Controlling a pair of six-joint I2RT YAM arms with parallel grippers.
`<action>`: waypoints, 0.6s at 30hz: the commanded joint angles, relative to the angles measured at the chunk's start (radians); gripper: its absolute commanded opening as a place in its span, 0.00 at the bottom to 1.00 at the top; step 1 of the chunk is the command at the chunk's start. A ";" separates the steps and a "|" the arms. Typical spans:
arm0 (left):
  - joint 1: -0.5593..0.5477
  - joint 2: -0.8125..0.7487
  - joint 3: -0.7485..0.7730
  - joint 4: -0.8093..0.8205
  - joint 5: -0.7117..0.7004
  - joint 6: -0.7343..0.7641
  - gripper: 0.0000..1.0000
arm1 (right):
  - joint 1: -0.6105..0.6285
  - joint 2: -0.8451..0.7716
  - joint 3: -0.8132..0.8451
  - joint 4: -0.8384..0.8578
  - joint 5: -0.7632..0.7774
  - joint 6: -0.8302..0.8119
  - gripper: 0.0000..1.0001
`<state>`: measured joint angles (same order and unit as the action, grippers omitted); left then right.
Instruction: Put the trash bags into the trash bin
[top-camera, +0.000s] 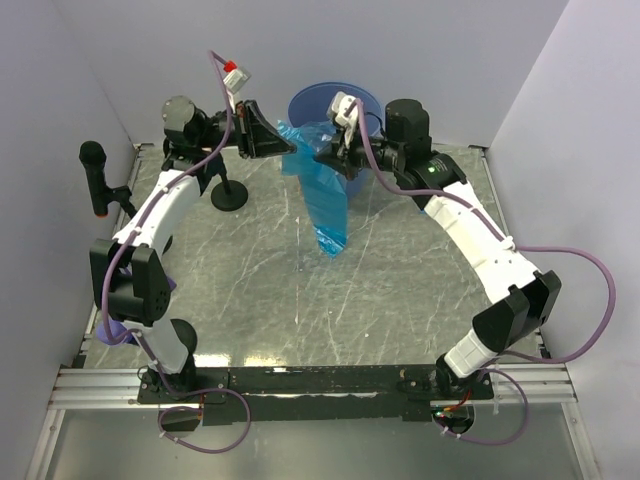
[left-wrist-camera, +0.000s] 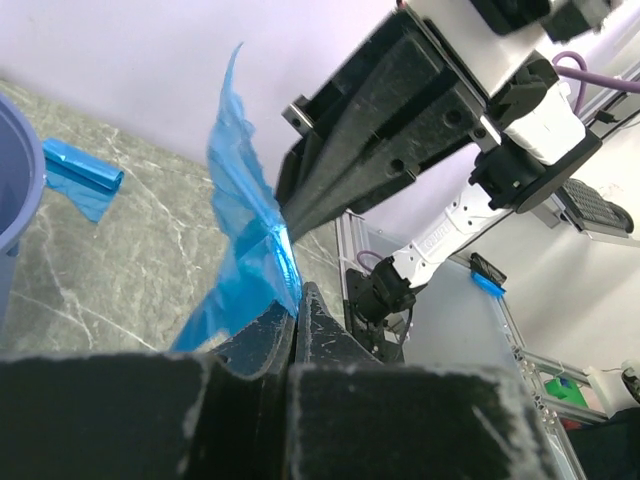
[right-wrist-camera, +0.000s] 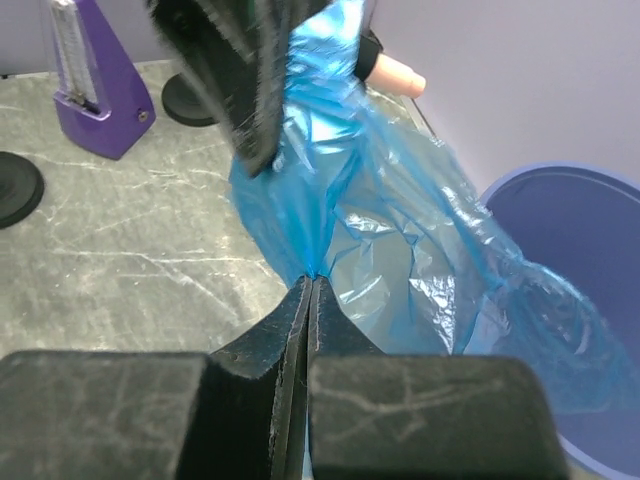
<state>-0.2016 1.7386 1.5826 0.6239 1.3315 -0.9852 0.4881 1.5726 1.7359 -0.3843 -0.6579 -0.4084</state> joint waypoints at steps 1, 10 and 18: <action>0.053 -0.025 0.079 0.037 0.012 -0.009 0.01 | -0.023 -0.075 -0.059 -0.047 0.015 -0.035 0.00; 0.070 -0.039 0.057 0.053 0.001 -0.026 0.01 | -0.026 -0.129 -0.159 -0.057 0.009 -0.064 0.00; 0.068 -0.062 0.024 0.031 -0.003 -0.006 0.01 | -0.020 -0.141 -0.116 -0.013 -0.031 -0.017 0.12</action>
<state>-0.1280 1.7401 1.6054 0.6281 1.3380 -0.9916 0.4675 1.4841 1.5703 -0.4454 -0.6479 -0.4538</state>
